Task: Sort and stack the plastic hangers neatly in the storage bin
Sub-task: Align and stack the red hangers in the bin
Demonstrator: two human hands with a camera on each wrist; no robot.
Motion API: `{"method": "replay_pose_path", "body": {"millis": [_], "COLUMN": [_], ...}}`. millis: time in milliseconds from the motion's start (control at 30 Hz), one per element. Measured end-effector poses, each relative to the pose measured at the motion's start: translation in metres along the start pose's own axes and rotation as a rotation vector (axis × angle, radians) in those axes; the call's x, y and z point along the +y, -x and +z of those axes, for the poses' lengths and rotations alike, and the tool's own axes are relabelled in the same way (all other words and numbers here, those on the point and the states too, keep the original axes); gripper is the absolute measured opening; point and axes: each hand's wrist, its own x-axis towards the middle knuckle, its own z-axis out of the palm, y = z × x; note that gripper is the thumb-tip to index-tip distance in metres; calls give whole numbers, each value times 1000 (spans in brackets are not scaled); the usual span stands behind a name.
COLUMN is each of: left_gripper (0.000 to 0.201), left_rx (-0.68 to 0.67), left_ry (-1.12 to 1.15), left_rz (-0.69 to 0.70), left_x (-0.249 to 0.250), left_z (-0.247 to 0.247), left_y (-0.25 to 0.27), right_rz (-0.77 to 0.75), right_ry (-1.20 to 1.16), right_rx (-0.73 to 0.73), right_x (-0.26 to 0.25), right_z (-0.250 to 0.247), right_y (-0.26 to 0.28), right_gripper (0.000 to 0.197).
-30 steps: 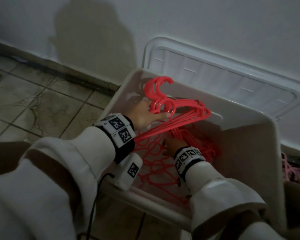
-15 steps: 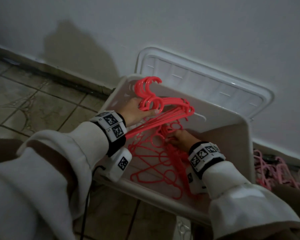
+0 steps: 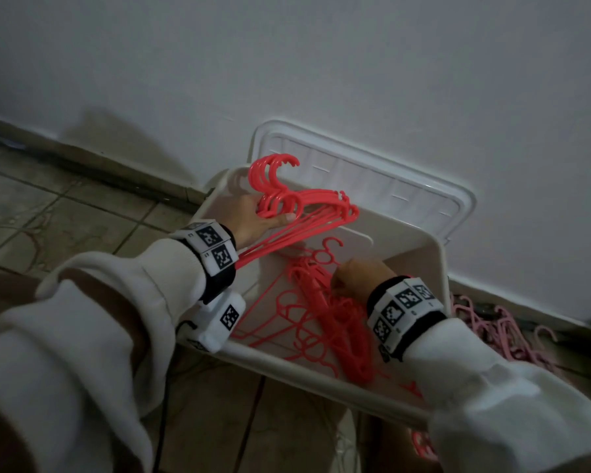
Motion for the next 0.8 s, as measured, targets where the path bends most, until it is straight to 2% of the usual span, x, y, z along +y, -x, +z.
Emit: {"method": "replay_pose_path", "body": {"millis": [100, 267, 400, 567, 800], "left_gripper": [63, 37, 34, 52, 61], "left_rx": [-7, 13, 28, -14, -38], "left_ry": [0, 171, 84, 58, 59], "left_rz": [-12, 39, 66, 49, 24], "left_x": [-4, -1, -12, -14, -19], "left_z": [0, -4, -1, 5, 11], "left_y": [1, 5, 3, -1, -4], "right_rz": [-22, -75, 2, 27, -32], "right_ry": [23, -7, 116, 290, 374], "right_rx": [-18, -80, 11, 11, -71], "right_x": [-5, 5, 11, 5, -4], "right_z": [-1, -23, -35, -23, 8], "right_y": [2, 16, 29, 33, 24], "right_gripper": [27, 29, 27, 30, 36]}}
